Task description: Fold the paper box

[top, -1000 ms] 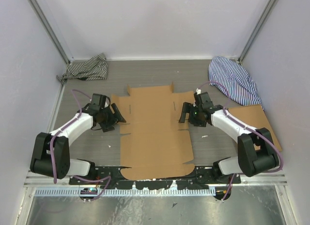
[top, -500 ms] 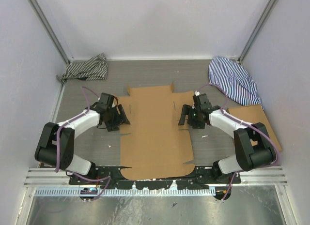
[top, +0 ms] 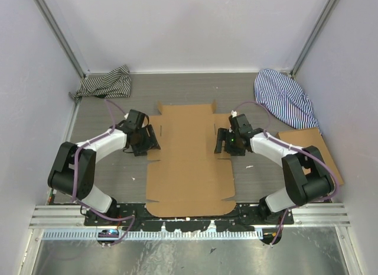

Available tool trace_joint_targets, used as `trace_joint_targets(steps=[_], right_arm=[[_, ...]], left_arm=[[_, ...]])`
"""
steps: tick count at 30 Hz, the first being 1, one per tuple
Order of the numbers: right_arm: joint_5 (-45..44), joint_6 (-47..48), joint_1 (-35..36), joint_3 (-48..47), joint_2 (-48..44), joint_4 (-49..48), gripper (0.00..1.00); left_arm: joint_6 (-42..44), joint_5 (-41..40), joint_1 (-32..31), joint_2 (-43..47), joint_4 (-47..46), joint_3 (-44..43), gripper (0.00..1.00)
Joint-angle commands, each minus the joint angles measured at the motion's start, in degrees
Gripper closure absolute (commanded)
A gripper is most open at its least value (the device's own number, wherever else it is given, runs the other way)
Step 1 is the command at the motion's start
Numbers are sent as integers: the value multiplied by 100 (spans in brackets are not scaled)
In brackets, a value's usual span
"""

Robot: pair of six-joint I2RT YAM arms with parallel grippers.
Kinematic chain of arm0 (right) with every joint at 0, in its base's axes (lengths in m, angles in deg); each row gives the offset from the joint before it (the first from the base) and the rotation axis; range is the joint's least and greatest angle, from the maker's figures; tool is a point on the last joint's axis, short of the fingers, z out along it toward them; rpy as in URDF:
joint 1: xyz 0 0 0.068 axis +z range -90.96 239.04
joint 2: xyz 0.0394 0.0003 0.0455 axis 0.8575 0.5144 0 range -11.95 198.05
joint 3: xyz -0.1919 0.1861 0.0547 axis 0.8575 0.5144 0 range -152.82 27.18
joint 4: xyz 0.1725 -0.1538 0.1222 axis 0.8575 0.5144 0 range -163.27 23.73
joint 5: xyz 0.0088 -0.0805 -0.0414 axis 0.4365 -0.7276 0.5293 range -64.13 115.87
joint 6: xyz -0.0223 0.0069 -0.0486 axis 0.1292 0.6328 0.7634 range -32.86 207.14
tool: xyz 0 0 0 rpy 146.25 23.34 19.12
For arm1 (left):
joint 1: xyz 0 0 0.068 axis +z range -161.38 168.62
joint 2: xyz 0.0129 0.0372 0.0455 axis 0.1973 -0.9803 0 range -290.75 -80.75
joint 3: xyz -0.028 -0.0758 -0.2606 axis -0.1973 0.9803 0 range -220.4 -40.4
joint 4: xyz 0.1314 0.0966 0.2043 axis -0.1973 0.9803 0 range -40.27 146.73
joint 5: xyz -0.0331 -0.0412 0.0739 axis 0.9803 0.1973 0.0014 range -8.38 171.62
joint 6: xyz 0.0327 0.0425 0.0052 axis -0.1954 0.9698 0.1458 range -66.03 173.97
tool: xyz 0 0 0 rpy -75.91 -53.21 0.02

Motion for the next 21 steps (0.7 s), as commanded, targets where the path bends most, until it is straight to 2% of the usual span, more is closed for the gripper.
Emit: trace_joint_targets(steps=[1, 11, 21], right_arm=[[3, -109, 264, -351, -177, 83, 20], [82, -215, 465, -772, -643, 318, 21], [377, -323, 631, -798, -308, -45, 21]], left_arm=[[83, -250, -111, -416, 217, 253, 27], [39, -304, -237, -441, 235, 248, 27], [3, -350, -374, -490, 256, 238, 28]])
